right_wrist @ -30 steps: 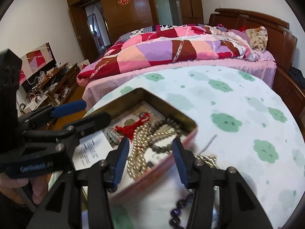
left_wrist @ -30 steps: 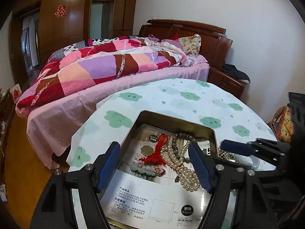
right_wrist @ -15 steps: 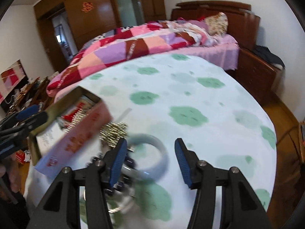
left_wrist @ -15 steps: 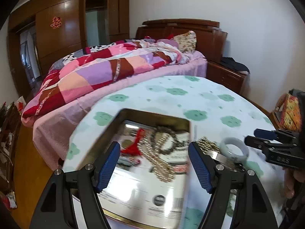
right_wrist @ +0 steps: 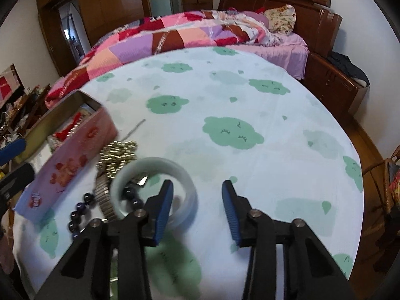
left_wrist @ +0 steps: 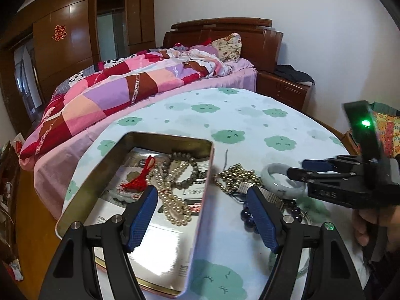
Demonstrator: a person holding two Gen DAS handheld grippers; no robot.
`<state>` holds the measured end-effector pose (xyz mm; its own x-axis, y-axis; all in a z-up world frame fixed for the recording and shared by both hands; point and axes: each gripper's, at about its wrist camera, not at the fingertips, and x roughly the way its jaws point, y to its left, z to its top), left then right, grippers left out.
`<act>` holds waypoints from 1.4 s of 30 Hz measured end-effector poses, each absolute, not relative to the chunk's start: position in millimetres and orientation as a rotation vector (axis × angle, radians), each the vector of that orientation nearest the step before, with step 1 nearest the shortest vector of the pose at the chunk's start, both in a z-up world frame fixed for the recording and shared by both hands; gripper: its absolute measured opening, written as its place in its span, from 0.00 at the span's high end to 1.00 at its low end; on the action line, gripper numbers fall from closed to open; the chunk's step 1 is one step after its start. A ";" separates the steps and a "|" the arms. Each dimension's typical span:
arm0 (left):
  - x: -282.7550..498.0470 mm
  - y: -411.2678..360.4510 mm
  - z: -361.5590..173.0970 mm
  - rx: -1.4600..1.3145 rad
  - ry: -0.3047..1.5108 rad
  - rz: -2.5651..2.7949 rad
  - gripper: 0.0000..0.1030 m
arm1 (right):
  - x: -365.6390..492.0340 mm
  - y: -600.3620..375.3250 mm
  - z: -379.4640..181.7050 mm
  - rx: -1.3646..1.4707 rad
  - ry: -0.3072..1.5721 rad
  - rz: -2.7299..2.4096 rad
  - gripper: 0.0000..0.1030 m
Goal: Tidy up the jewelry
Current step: 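Move both open tools back toward the remaining jewelry pile, then grasp the silver watch with the left tool while the right tool grasps the pale jade bangle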
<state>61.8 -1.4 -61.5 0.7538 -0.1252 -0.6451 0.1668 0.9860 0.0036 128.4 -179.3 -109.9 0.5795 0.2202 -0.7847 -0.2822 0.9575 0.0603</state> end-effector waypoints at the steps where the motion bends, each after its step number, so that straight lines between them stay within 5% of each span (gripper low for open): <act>1: 61.6 -4.6 -61.0 0.067 0.697 -0.168 0.28 | 132.2 -178.6 -112.1 -0.076 0.920 0.302 0.63; 4: 60.5 -11.4 -59.9 0.077 0.693 -0.185 0.28 | 136.3 -172.6 -115.4 -0.113 0.922 0.311 0.63; 8: 59.5 -19.4 -58.2 0.092 0.686 -0.197 0.28 | 134.3 -172.7 -114.7 -0.121 0.915 0.319 0.86; 15: 67.1 -35.3 -61.6 0.107 0.705 -0.228 0.29 | 126.4 -195.7 -106.1 -0.058 0.874 0.239 0.88; 24: 90.9 -60.0 -86.0 0.074 0.844 -0.293 0.45 | 121.7 -201.5 -104.7 -0.048 0.876 0.244 0.88; 34: 109.0 -70.3 -108.0 0.053 0.943 -0.272 0.47 | 122.3 -206.1 -103.6 -0.010 0.866 0.259 0.87; 42: 106.9 -62.9 -105.0 0.030 0.923 -0.288 0.90 | 124.4 -207.0 -104.5 -0.004 0.877 0.261 0.87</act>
<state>106.9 -62.9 -105.0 0.5679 -0.2321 -0.7897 0.2578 0.9613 -0.0971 124.4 -207.0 -104.5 0.6097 0.2240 -0.7604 -0.2273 0.9684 0.1030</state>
